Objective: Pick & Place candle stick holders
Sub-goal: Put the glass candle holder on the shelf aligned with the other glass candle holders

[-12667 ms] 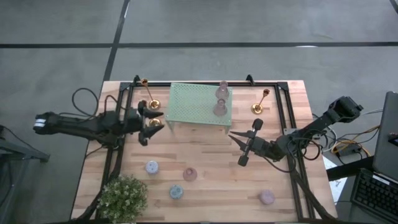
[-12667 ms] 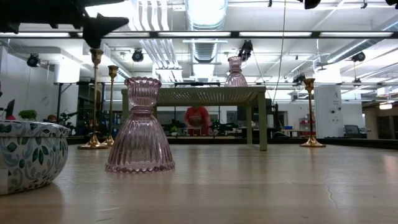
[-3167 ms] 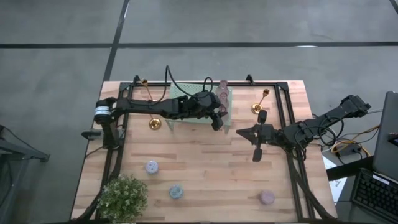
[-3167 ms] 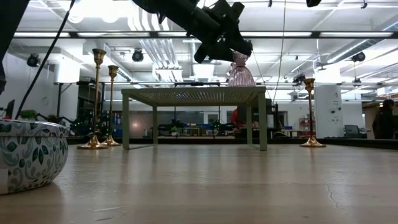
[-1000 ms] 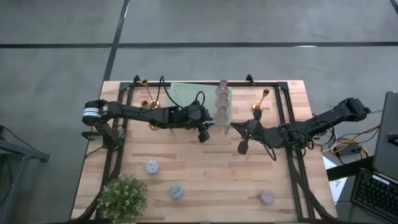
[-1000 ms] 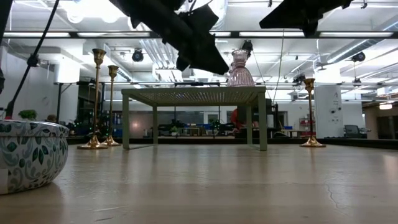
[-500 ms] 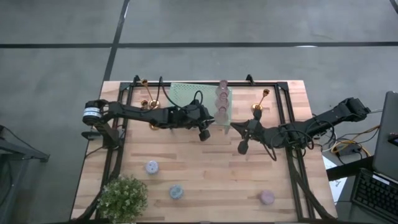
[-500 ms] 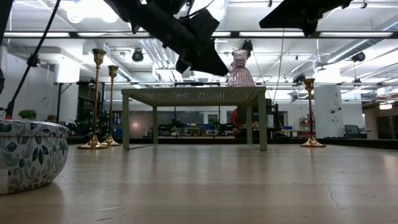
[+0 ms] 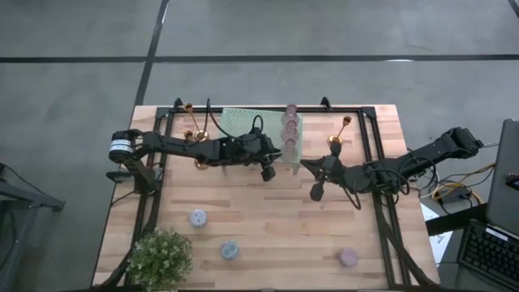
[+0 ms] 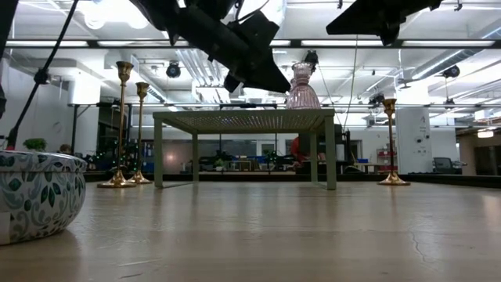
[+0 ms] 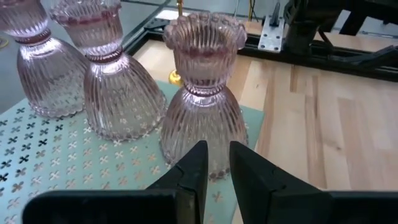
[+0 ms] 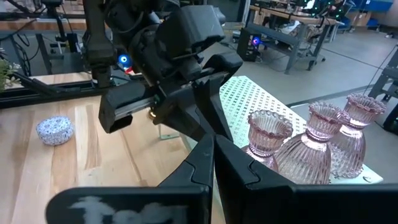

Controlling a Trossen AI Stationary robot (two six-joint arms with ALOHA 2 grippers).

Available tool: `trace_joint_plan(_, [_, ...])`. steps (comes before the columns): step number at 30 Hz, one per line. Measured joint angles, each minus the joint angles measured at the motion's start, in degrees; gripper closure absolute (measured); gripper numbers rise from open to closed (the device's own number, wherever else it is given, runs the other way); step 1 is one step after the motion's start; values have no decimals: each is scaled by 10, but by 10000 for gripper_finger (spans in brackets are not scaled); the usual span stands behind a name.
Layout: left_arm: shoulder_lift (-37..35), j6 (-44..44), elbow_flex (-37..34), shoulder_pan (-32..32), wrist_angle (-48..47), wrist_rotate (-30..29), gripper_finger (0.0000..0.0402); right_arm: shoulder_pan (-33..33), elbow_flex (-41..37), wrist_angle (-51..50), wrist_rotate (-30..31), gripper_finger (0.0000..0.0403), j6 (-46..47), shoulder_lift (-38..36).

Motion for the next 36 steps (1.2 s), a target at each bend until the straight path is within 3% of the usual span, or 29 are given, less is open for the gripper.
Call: trace_joint_plan(36, [37,0,0,-1,26,-14,333,0,0,13,0,394,-10,0])
